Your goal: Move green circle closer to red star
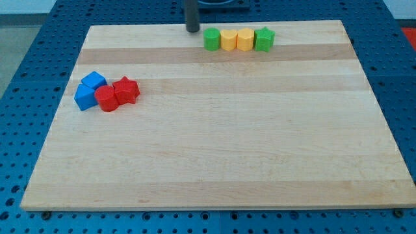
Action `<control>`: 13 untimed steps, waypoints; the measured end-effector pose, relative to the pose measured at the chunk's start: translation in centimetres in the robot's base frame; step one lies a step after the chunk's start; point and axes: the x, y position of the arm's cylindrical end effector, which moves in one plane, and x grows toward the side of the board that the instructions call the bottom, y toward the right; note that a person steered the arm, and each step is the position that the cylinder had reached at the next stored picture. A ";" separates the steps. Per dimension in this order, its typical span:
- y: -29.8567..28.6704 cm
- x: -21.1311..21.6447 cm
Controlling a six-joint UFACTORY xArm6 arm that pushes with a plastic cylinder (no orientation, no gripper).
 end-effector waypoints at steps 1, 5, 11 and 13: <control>3.9 0.5; 1.5 8.4; -3.1 12.9; -5.7 14.6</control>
